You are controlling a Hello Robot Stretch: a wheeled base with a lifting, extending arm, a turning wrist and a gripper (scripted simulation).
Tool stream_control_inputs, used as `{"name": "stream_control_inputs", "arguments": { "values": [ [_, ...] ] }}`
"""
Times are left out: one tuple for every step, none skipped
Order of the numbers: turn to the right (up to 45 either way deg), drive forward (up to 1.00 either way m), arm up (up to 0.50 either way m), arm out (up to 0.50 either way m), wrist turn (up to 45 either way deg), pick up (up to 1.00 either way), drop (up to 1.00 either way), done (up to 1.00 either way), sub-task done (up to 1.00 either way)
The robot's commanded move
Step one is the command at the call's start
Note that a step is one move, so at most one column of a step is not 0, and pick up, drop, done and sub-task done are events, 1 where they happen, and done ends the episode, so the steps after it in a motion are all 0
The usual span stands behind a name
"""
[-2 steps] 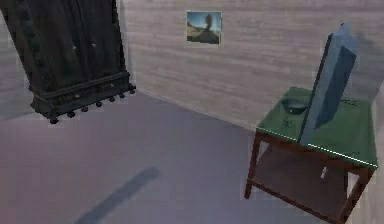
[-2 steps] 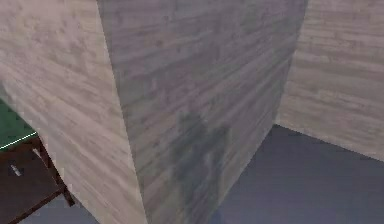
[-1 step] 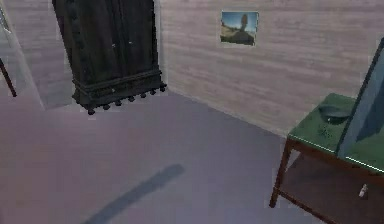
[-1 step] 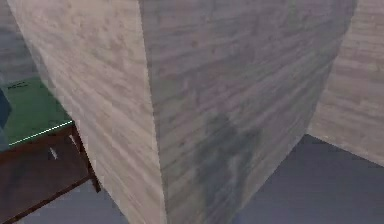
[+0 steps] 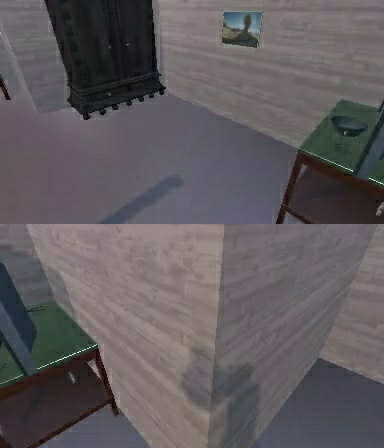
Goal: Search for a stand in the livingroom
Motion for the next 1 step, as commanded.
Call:
{"name": "stream_control_inputs", "arguments": {
  "values": [
    [18.0, 0.0, 0.0, 0.0, 0.0, 0.0, 0.0, 0.0, 0.0]
  ]
}}
